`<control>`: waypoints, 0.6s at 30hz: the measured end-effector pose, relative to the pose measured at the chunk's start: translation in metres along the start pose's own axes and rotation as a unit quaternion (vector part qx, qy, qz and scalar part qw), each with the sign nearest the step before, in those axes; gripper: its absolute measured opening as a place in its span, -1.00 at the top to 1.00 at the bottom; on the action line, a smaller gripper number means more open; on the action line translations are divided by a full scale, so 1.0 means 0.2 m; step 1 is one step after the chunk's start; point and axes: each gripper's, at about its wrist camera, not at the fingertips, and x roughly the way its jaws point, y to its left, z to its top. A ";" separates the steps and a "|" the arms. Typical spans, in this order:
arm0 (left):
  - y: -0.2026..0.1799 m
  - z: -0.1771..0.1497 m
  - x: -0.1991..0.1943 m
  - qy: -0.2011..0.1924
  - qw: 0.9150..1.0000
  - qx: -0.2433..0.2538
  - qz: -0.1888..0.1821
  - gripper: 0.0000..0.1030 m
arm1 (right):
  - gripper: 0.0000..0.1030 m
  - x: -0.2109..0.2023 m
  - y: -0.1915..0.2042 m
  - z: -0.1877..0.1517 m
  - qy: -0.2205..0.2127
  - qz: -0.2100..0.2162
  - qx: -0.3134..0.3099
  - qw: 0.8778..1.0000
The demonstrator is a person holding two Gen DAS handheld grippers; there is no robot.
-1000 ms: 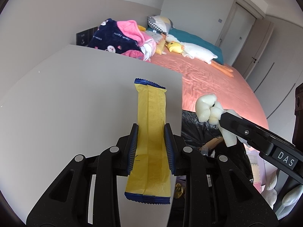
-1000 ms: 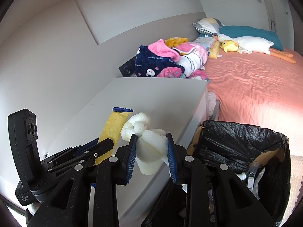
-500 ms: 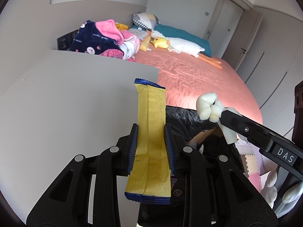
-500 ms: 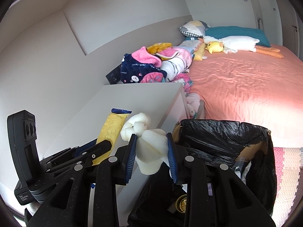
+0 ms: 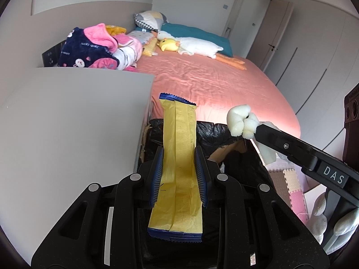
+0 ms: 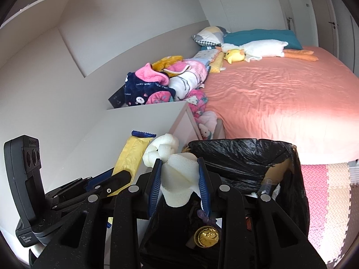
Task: Collect trash
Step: 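Lift the yellow wrapper and white plush toy and carry both over the bin, then open both grippers to drop the wrapper and plush toy into the bin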
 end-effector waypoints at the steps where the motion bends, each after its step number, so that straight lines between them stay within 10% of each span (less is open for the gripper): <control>1: -0.01 0.00 0.01 0.002 1.000 0.002 -0.003 0.47 | 0.37 -0.01 -0.02 0.00 -0.001 -0.003 0.003 1.000; 18: -0.14 -0.01 0.11 0.026 0.998 0.036 -0.032 0.47 | 0.36 -0.08 -0.23 -0.05 -0.006 -0.041 0.035 0.999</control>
